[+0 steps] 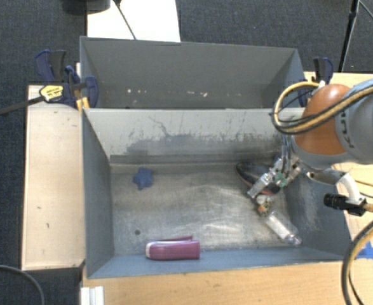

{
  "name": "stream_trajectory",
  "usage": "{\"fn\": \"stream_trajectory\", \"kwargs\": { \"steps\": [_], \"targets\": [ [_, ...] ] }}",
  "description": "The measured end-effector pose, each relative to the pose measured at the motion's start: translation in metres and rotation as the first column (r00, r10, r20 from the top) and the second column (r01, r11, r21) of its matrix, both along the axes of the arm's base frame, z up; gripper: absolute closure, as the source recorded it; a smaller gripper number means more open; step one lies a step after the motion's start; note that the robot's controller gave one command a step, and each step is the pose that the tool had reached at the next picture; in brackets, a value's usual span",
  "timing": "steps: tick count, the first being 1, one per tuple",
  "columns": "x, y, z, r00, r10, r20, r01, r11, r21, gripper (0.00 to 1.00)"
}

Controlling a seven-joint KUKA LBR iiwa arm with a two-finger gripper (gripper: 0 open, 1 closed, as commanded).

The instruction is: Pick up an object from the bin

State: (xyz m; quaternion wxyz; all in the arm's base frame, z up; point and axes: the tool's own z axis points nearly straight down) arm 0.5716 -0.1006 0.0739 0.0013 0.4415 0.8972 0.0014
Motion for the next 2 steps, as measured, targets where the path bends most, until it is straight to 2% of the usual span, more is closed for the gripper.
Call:
{"fn": "stream_trajectory", "kwargs": {
  "steps": [2],
  "targets": [
    [0.003,-0.001,0.118,1.000,0.016,0.003,-0.016,1.000,-0.003,1.00]
  ]
}}
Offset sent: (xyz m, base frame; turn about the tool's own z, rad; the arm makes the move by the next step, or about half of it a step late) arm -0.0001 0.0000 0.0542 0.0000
